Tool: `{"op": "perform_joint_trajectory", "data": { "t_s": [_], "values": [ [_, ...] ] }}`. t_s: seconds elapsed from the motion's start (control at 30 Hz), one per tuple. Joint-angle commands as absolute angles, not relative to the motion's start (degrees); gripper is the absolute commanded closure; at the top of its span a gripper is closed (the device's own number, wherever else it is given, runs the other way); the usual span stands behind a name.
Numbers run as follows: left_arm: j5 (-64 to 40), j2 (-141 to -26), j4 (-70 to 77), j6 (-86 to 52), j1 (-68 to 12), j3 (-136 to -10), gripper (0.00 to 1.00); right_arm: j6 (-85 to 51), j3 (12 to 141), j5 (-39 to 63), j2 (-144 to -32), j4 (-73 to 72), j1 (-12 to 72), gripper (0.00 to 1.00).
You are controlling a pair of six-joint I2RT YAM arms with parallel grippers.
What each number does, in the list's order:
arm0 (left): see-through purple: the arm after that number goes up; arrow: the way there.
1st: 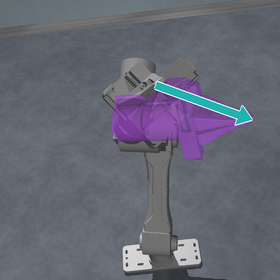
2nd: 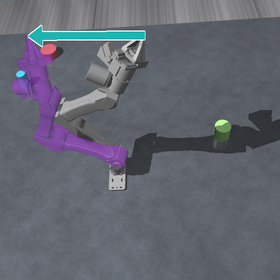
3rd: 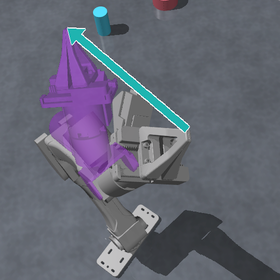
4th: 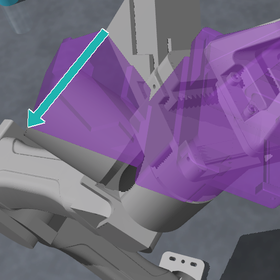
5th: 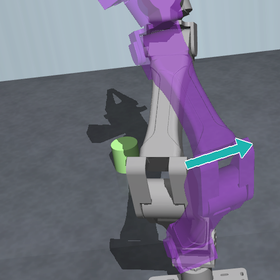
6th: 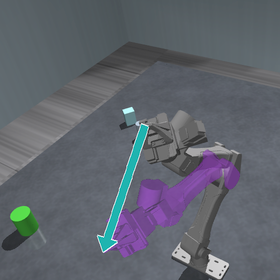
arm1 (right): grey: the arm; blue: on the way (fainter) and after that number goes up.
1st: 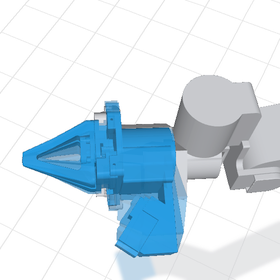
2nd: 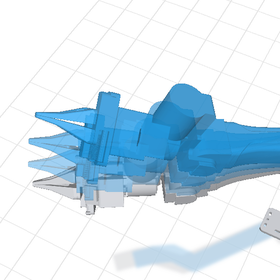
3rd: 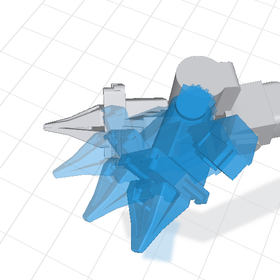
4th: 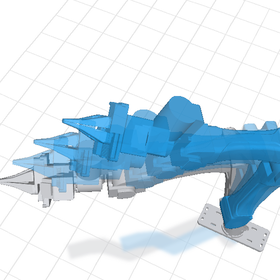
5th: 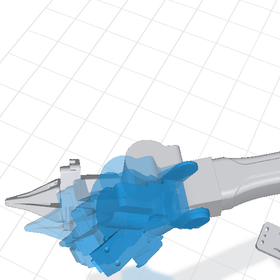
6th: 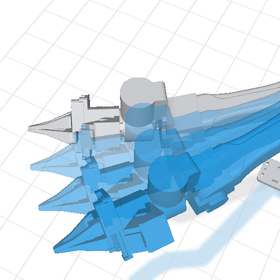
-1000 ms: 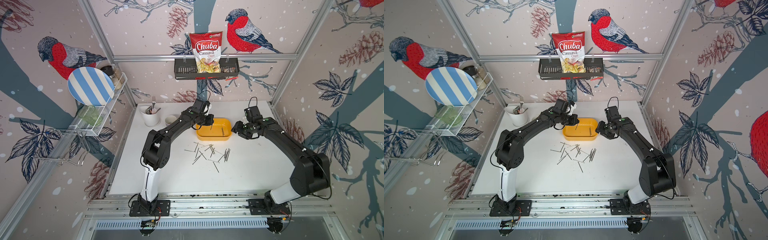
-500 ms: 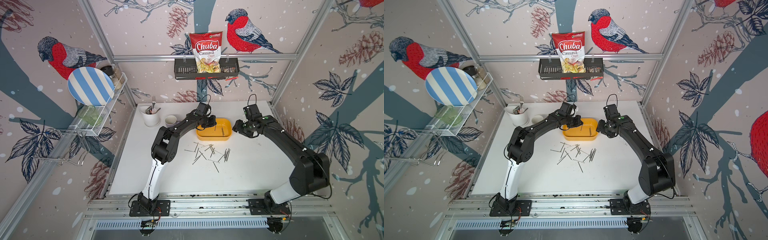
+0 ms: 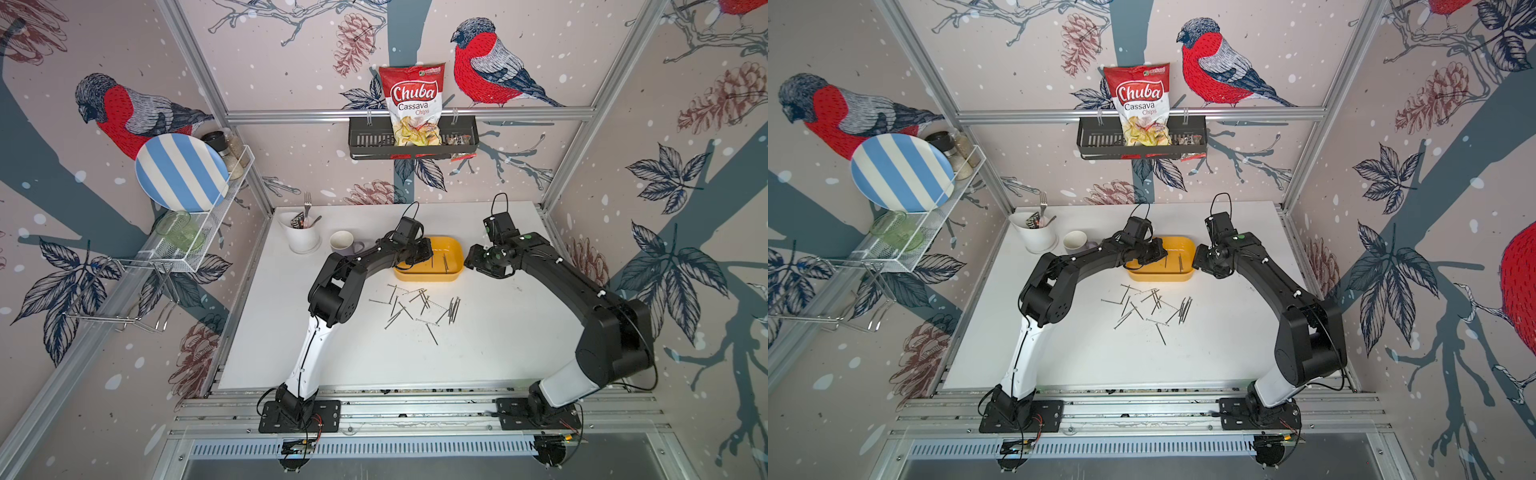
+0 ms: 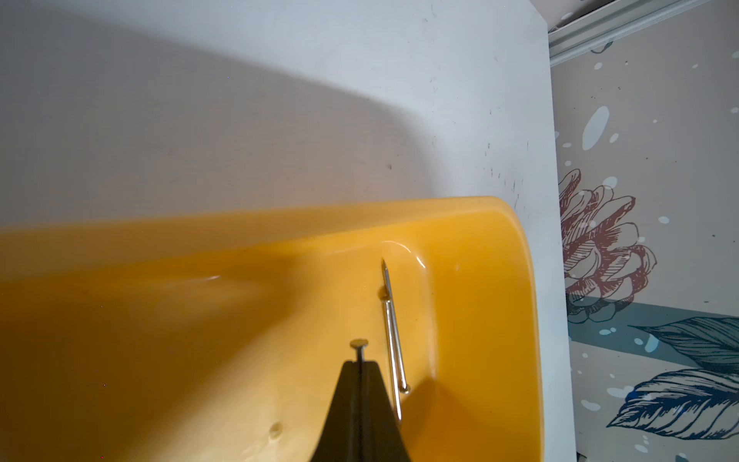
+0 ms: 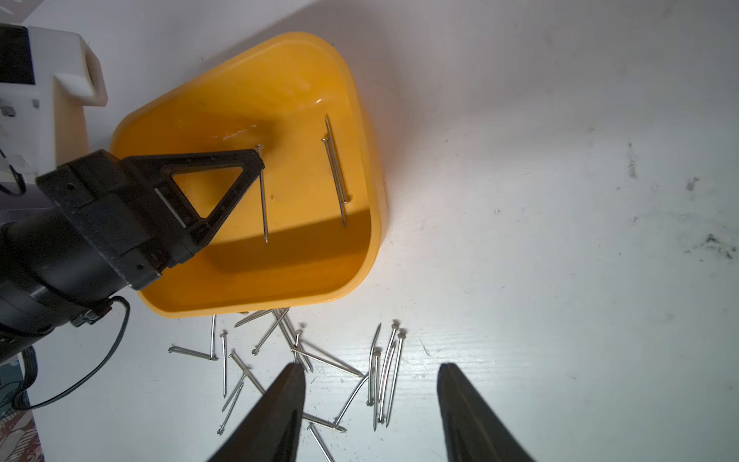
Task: Put the nails on the desktop into the storage box
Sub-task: Place the nail in the storage box, then pick up the nail from the center of the board.
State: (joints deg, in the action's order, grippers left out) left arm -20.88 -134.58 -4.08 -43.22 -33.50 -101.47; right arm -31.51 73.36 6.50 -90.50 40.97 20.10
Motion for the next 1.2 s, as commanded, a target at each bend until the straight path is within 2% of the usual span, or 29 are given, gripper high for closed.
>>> {"op": "perform_joint_trajectory", "data": {
  "t_s": [0.0, 0.23, 0.27, 0.47, 0.73, 0.93, 1.17],
  "values": [
    [-19.74, -136.31, -1.73, -43.68, -34.23, -103.52, 1.00, -31.81, 72.52, 6.68, -89.81, 41.13, 20.18, 0.42],
    [-20.46, -138.58, -2.47, -45.42, -34.80, -104.85, 1.00, -32.54, 71.45, 6.57, -88.76, 41.05, 20.14, 0.42],
    [-20.47, -138.60, -2.72, -45.32, -34.80, -104.86, 0.89, -32.60, 71.44, 6.67, -88.86, 40.96, 20.17, 0.42],
    [-20.92, -137.61, -3.92, -44.32, -35.04, -104.79, 0.66, -33.16, 71.87, 7.12, -89.50, 40.43, 20.99, 0.42],
    [-20.92, -132.45, -6.16, -40.96, -35.24, -103.41, 0.59, -33.01, 73.00, 6.41, -90.19, 41.77, 23.86, 0.43],
    [-20.57, -122.94, -9.61, -35.00, -35.12, -99.32, 0.57, -30.42, 71.71, 3.79, -88.91, 43.97, 30.15, 0.44],
    [-18.20, -102.91, -9.79, -30.67, -30.56, -79.71, 0.48, -29.96, 69.31, 1.45, -90.05, 44.05, 40.98, 0.45]
  ]
}}
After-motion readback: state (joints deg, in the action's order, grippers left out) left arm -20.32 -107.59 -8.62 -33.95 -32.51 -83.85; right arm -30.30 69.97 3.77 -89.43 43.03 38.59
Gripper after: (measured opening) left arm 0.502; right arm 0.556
